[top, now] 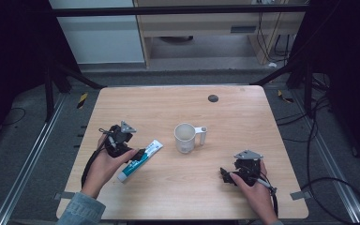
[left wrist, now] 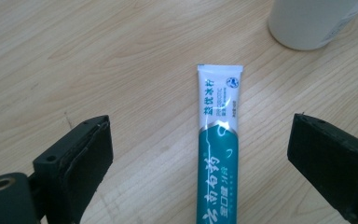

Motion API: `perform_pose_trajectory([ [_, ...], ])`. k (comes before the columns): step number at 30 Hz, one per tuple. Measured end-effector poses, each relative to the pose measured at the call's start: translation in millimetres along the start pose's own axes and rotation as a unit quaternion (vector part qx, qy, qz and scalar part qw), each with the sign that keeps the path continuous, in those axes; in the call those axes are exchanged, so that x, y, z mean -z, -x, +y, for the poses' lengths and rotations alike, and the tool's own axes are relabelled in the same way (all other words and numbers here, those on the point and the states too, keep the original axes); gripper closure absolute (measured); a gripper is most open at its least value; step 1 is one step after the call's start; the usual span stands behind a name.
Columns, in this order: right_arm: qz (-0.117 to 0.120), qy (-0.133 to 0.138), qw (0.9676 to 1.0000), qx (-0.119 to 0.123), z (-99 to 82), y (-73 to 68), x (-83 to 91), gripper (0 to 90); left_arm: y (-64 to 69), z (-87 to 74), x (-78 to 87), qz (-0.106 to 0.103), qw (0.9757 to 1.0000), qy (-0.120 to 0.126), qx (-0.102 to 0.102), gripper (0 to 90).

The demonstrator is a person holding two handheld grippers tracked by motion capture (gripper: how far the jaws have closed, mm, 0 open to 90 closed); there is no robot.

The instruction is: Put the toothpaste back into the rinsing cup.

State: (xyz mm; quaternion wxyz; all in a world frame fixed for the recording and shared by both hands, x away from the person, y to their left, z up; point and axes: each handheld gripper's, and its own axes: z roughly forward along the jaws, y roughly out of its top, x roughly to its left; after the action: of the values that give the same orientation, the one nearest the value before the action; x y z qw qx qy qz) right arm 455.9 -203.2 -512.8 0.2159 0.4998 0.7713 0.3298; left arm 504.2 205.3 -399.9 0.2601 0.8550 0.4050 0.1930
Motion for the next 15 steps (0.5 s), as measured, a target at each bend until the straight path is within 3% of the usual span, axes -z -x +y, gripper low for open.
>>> perform_pose_trajectory([
  [6,0.0,0.0,1.0,0.0,0.1,0.0,-0.1,0.4,5.6,12.8,-4.7,-0.001,0.9996,-0.019,-0.019,6.3],
  [12,0.001,0.0,1.0,0.0,0.0,0.1,-0.1,0.4,11.9,22.7,-14.1,-0.005,0.9977,-0.045,-0.051,6.7],
  [14,0.001,0.0,1.0,0.0,0.0,0.1,-0.1,0.4,15.3,25.9,-14.2,-0.008,0.9976,-0.044,-0.052,6.8],
  [15,0.001,0.0,1.0,0.0,0.0,0.2,0.0,0.4,20.2,29.8,-12.0,-0.013,0.997,-0.044,-0.062,6.8],
])
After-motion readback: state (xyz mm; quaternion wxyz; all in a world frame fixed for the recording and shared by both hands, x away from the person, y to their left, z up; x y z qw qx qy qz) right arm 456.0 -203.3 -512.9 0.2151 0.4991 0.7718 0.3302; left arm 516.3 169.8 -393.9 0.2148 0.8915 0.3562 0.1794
